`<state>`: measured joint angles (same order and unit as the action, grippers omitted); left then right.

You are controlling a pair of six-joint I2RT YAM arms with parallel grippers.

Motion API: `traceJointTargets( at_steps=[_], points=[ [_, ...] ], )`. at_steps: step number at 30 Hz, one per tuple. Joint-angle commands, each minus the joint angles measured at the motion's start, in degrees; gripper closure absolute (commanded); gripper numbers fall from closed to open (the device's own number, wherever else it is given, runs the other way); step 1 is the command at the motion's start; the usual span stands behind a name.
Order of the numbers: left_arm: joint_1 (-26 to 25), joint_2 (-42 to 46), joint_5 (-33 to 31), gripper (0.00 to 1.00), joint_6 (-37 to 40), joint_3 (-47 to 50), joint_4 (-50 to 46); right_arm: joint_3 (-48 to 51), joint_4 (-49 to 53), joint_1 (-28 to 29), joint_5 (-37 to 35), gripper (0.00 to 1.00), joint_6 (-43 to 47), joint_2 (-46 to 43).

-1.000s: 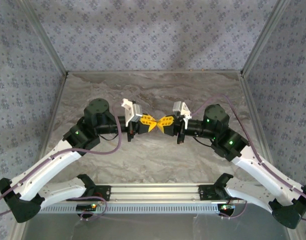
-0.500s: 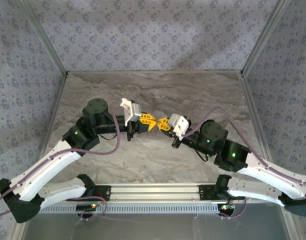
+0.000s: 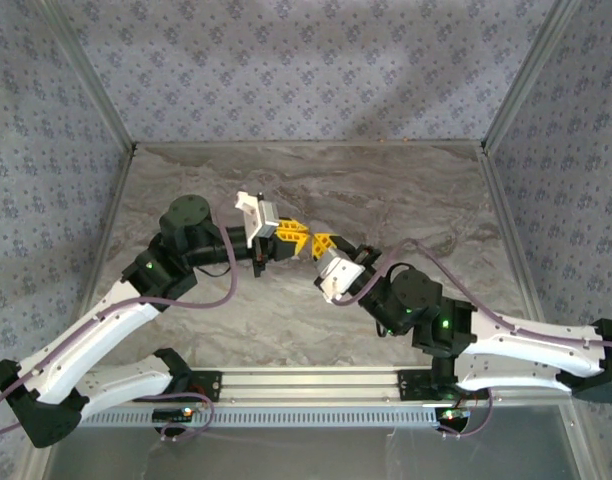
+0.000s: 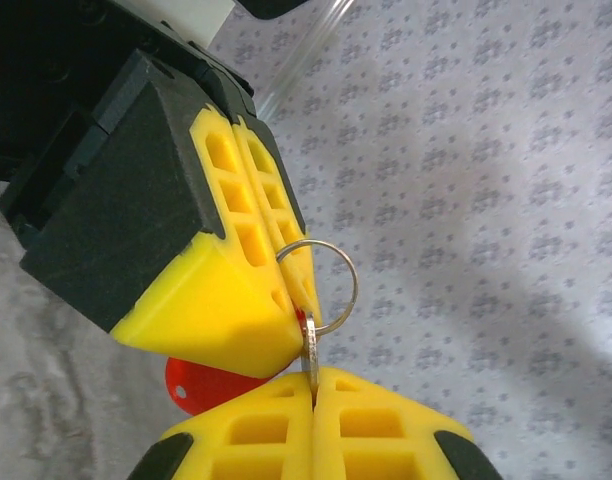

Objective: Remove the keys from the keyring

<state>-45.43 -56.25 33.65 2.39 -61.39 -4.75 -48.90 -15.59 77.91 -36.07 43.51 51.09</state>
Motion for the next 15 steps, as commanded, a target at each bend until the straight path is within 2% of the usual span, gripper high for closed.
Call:
traceJointTargets(
  at_steps=[1, 7, 15],
  points=[
    [0.11, -0.79, -0.17, 0.92, -1.15, -0.27, -3.16, -0.13, -14.99, 2.78, -2.83, 1.00, 8.76, 0.80],
    [0.36, -0.79, -0.07, 0.92, -1.48, -0.04, -2.83, 1.73, -24.21, 5.24, -4.57, 1.00, 16.38, 2.81],
    [0.61, -0.79, -0.07, 0.94, -1.69, 0.08, -2.72, 4.17, -33.83, 7.86, -3.31, 1.00, 25.46, 5.63]
  ],
)
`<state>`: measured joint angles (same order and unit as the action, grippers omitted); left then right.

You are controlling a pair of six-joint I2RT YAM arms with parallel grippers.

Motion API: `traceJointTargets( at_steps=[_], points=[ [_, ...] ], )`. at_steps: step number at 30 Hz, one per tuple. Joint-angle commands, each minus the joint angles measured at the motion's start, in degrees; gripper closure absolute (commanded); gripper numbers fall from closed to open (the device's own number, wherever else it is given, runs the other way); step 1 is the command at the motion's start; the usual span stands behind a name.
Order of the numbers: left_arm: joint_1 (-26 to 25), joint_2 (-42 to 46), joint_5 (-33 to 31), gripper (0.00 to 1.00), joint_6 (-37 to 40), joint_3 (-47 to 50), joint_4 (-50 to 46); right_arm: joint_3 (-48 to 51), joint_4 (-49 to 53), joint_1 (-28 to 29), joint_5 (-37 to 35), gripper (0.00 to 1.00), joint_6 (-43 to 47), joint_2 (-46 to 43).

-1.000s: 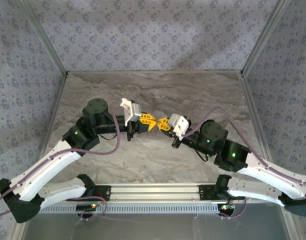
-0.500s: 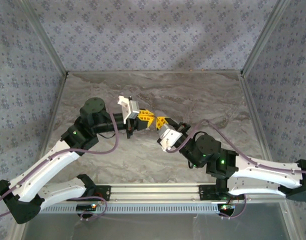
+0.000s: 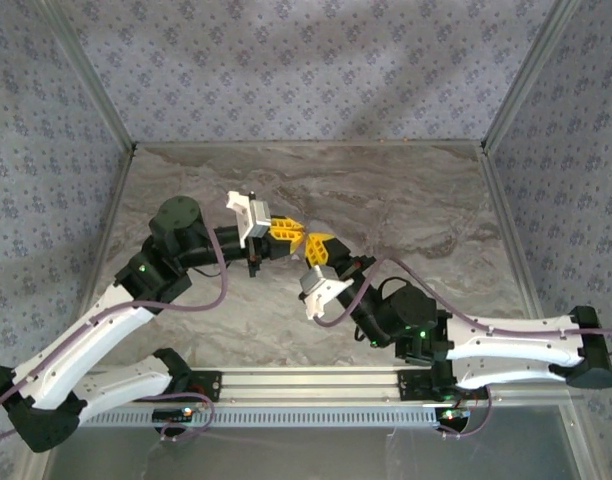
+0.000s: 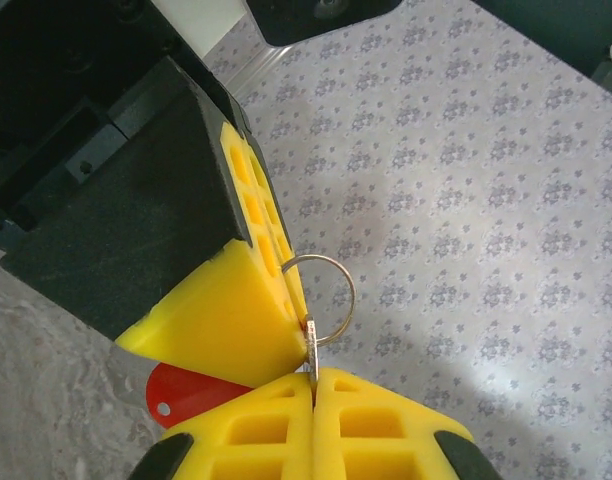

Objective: Remove the keys from the keyring

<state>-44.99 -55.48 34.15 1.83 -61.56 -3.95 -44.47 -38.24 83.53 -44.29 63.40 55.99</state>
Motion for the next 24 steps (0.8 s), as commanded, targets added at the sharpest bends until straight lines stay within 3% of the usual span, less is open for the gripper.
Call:
traceJointTargets(
  at_steps=[1, 18, 21, 24],
  points=[
    [0.24, -1.56, -0.58, 0.95, -1.08, 0.19, -3.53, -0.08, -11.94, 2.49, 4.87, 1.00, 6.45, 1.14],
    [1.35, -2.74, -1.46, 0.95, -1.90, -0.75, -3.26, 1.57, -28.04, 3.17, 3.58, 1.00, 26.23, 9.63],
    [1.44, -3.18, -2.47, 0.95, -2.18, -1.18, -3.79, 1.60, -26.94, 1.51, 3.33, 1.00, 24.65, 8.76],
    [1.90, -3.79, -3.76, 0.94, -2.71, -1.62, -4.23, -0.11, -13.65, -1.67, 2.94, 1.00, 11.44, 3.35]
  ],
)
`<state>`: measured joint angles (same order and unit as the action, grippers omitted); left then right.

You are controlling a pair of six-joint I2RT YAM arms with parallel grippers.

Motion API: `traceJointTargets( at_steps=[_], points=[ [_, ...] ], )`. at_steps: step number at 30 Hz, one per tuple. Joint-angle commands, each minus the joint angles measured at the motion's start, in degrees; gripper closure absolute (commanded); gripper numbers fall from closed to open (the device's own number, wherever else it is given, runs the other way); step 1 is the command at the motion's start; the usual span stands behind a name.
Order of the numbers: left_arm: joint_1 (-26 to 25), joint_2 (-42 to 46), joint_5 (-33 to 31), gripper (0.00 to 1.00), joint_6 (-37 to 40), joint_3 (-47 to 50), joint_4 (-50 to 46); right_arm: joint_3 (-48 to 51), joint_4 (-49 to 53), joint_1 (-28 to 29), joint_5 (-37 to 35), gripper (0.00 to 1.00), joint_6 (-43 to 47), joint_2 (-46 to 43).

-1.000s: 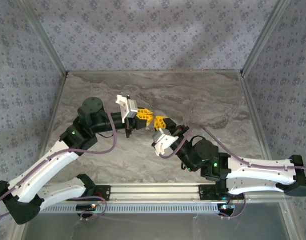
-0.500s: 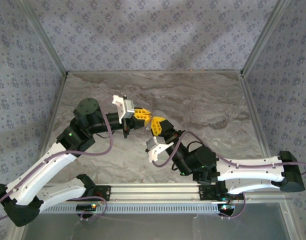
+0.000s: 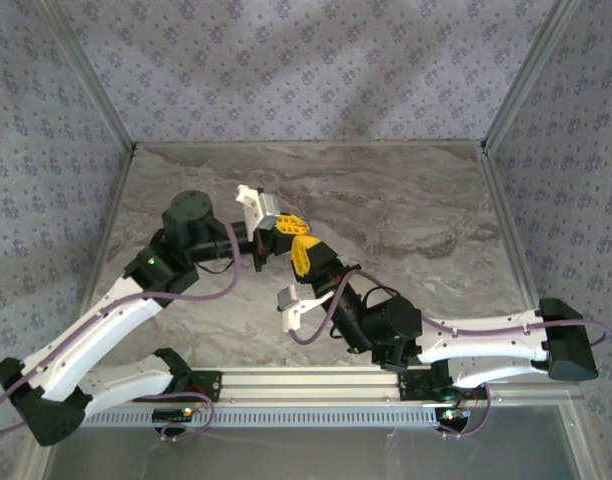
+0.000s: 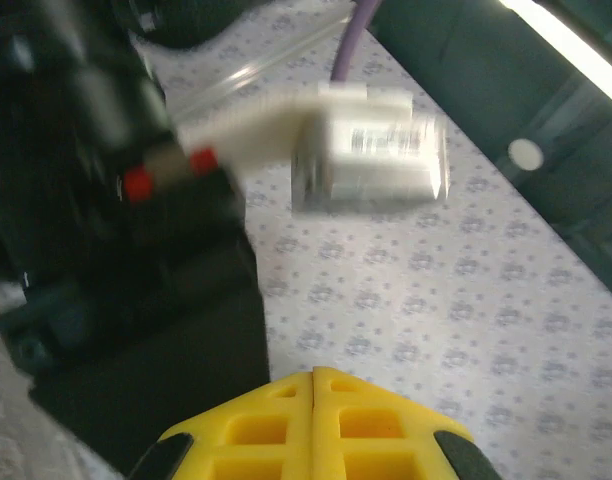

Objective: Remove the keys from the keyring

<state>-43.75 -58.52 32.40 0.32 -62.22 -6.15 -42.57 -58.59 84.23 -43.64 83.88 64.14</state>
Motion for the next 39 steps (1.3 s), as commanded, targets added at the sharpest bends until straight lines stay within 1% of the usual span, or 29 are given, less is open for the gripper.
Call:
traceJointTargets(
  at_steps=[1, 2, 4, 7, 9, 11, 14, 15, 16, 17, 18, 19, 20, 21, 22, 23, 24, 26, 28, 30, 32, 36, 39],
  points=[
    [0.89, -0.95, -2.26, 0.94, -1.59, -1.10, -2.09, -2.21, 9.69, -3.63, 2.86, 1.00, -12.43, -6.43],
    [1.19, -1.22, -2.05, 0.94, -1.89, -1.28, -2.19, -2.12, 11.38, -5.17, 3.39, 1.00, -15.45, -7.82],
    [1.47, -1.50, -0.81, 1.00, -1.94, -1.50, -1.95, -2.32, 16.66, -6.76, 5.66, 1.00, -19.10, -10.07],
    [1.60, -1.59, -1.43, 1.00, -2.27, -1.68, -1.30, -1.74, 20.29, -7.88, 8.27, 1.00, -22.47, -11.80],
    [1.72, -1.51, -2.32, 1.00, -2.15, -1.53, -1.07, -2.14, 28.79, -8.76, 11.38, 1.00, -27.33, -13.85],
    [1.97, -1.51, -2.55, 1.00, -1.52, -1.59, -1.21, -2.93, 37.77, -10.09, 15.38, 0.92, -32.97, -16.47],
    [2.17, -1.51, -2.56, 1.00, -0.38, -1.77, -1.74, -3.46, 43.95, -11.08, 16.73, 0.74, -38.47, -19.28],
    [2.25, -1.51, -2.16, 1.00, 0.06, -1.81, -1.84, -3.97, 46.34, -11.55, 17.43, 0.69, -41.85, -20.20],
    [2.26, -1.51, -1.51, 1.00, 1.05, -1.81, -1.93, -5.28, 50.74, -12.80, 20.72, 0.65, -45.58, -21.49],
    [2.26, -1.43, -1.05, 1.00, 1.68, -1.81, -1.93, -6.64, 54.89, -15.46, 23.89, 0.59, -50.34, -22.26],
    [2.35, -1.42, -0.09, 1.00, 2.46, -1.72, -1.91, -8.49, 60.24, -19.17, 29.37, 0.52, -56.48, -22.94],
    [2.44, -1.42, 0.42, 1.00, 3.61, -1.77, -2.02, -10.03, 63.97, -23.63, 35.34, 0.48, -61.29, -23.09],
    [2.68, -1.42, 1.02, 1.00, 4.17, -1.82, -2.02, -10.91, 65.97, -27.53, 39.78, 0.45, -66.05, -22.98],
    [3.02, -1.46, 2.76, 1.00, 4.85, -2.00, -1.93, -11.74, 67.42, -32.10, 45.07, 0.39, -70.38, -22.58],
    [3.52, -1.74, 4.43, 1.00, 5.49, -2.34, -2.07, -12.50, 68.58, -36.59, 50.49, 0.36, -73.79, -21.79],
    [4.22, -2.09, 6.01, 1.00, 5.93, -2.72, -2.27, -13.06, 68.86, -40.67, 55.62, 0.31, -77.42, -21.01],
    [5.30, -2.65, 8.04, 1.00, 6.14, -3.35, -2.50, -13.51, 68.23, -45.43, 63.19, 0.26, -80.74, -19.90],
    [7.86, -4.04, 13.24, 1.00, 6.18, -4.71, -2.86, -14.37, 65.45, -54.23, 77.06, 0.22, -87.33, -16.78],
    [10.70, -6.08, 19.67, 1.00, 5.51, -6.80, -3.52, -14.53, 58.34, -62.29, 90.92, 0.19, -96.17, -12.42],
    [12.25, -8.05, 24.61, 1.00, 6.16, -9.24, -5.58, -13.87, 48.43, -66.64, 99.85, 0.19, -104.60, -8.25],
    [12.65, -9.72, 28.99, 1.00, 8.62, -12.06, -9.58, -14.42, 42.86, -67.09, 105.47, 0.20, -107.77, -4.79],
    [12.67, -11.78, 33.92, 1.00, 10.23, -15.96, -14.52, -15.98, 40.65, -63.13, 110.31, 0.20, -107.44, -1.00],
    [12.64, -12.14, 36.96, 1.00, 10.14, -16.87, -15.48, -16.76, 39.46, -60.41, 111.52, 0.20, -107.63, 0.94]
  ],
)
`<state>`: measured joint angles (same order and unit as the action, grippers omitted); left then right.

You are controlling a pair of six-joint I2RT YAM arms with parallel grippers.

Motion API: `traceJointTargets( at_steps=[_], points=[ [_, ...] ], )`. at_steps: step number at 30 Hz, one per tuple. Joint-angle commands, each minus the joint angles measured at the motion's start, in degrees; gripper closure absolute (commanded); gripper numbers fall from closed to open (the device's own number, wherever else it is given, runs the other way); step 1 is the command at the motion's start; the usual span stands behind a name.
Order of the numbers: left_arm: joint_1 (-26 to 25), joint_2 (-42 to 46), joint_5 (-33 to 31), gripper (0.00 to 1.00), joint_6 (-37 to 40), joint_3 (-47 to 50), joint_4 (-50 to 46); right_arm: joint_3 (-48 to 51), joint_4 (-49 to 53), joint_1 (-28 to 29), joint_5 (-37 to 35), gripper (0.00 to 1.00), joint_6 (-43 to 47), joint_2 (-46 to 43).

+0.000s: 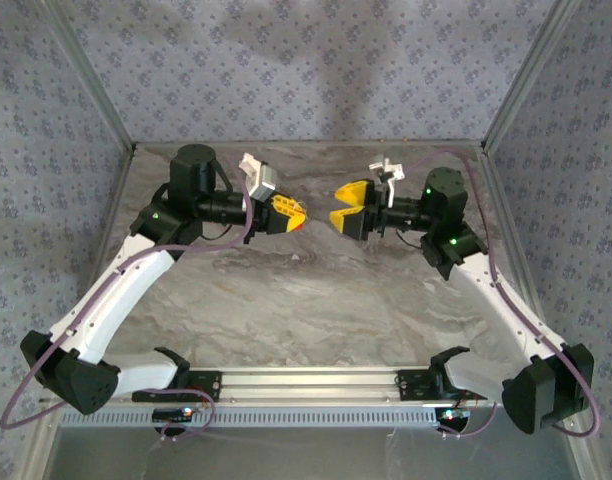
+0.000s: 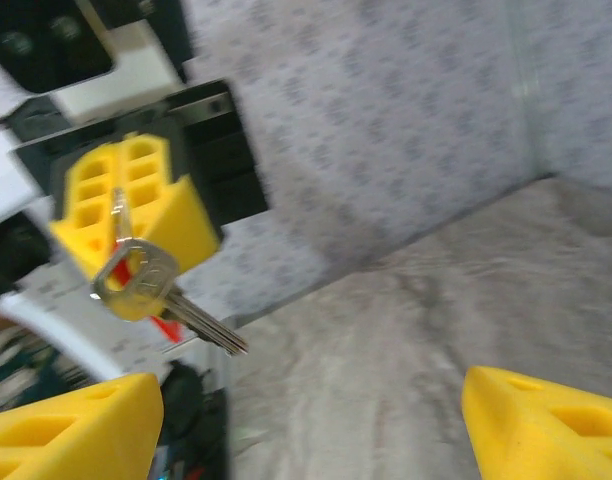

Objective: Remove the keys from the keyring

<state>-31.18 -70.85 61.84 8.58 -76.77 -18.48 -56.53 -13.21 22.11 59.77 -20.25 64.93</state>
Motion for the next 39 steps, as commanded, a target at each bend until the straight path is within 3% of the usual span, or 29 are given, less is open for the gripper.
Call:
traceJointTargets(
  at_steps=[1, 19, 22, 29, 32, 34, 39],
  points=[
    [0.08, 0.10, 8.41, 1.00, 1.54, -2.37, -3.15, -2.72, -7.49, 2.25, 8.62, 0.20, -4.10, 0.44],
    [-2.39, -0.08, 9.96, 1.00, 0.08, -2.19, -1.57, -7.72, -5.51, 10.93, 10.39, 0.23, -1.63, 5.35],
    [-2.32, 0.11, 9.45, 1.00, 0.01, -2.09, -1.38, -8.63, -5.43, 11.63, 12.31, 0.31, -2.39, 6.31],
    [-1.60, 0.75, 6.89, 1.00, 0.30, -1.54, -1.24, -10.48, 1.99, 11.82, 13.32, 0.79, 1.35, 5.85],
    [-1.26, 1.87, 4.68, 1.00, 0.33, -0.48, -0.60, -9.86, 3.62, 11.05, 11.63, 0.91, 2.04, 4.78],
    [-1.30, 2.82, 2.36, 1.00, 0.36, 0.46, 0.10, -9.86, 5.50, 10.77, 10.14, 0.98, 3.18, 3.89],
    [-1.35, 5.62, -4.89, 1.00, 0.35, 3.39, 2.43, -9.81, 12.09, 10.86, 4.70, 1.00, 8.08, 0.80]
  ],
)
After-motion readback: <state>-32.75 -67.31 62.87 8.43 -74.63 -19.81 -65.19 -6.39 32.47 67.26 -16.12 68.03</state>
